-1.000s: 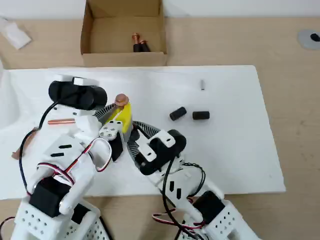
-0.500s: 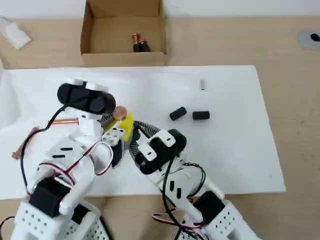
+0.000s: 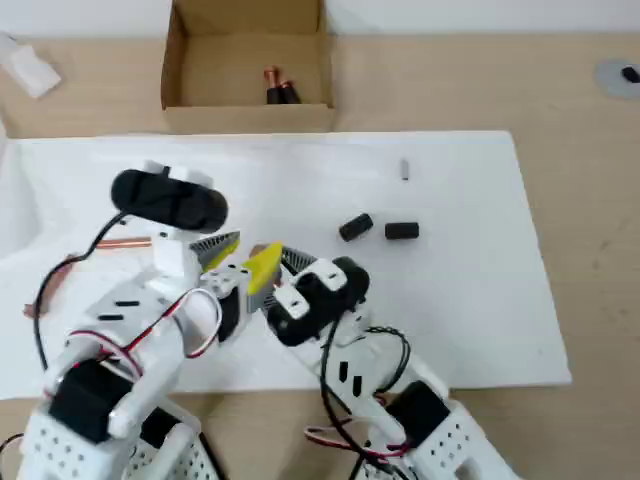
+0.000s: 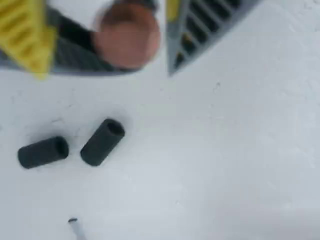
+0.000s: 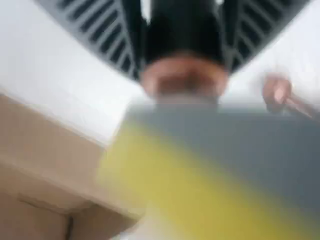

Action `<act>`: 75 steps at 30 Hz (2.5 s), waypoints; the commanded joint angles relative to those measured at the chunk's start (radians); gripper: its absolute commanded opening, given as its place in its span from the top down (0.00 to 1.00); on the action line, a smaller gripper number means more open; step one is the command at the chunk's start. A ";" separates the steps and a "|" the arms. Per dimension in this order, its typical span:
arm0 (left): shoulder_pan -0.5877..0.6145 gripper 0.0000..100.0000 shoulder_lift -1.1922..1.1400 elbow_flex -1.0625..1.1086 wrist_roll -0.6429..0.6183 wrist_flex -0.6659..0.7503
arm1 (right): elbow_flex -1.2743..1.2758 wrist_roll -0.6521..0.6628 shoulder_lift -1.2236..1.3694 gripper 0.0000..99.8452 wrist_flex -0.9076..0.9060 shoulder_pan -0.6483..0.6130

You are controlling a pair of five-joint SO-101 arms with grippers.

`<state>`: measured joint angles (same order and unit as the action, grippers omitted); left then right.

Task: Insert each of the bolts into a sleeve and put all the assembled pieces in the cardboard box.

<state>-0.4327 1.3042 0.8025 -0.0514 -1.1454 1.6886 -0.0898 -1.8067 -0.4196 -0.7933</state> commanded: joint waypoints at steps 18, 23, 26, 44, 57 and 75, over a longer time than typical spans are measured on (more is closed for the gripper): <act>0.428 1.00 -0.001 -0.138 0.092 -0.032 | -0.550 -0.055 0.544 0.99 0.239 0.272; 0.526 1.00 0.001 -0.026 0.124 0.038 | -0.915 -0.055 0.952 0.99 0.250 0.314; 0.568 1.00 0.007 0.035 0.144 0.084 | -1.136 -0.055 1.185 0.99 0.249 0.328; 0.623 1.00 0.008 0.140 0.147 0.095 | -2.397 0.012 2.542 0.99 0.247 0.455; 0.620 0.99 0.008 0.193 0.146 0.098 | -3.091 0.089 3.175 0.99 0.110 0.456; 0.623 0.99 0.001 0.229 0.149 0.100 | -3.324 0.249 3.301 0.72 -0.270 0.410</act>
<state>0.1780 1.3042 1.0418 0.0928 -1.0687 -1.5796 0.1481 1.4998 -0.6743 -0.3575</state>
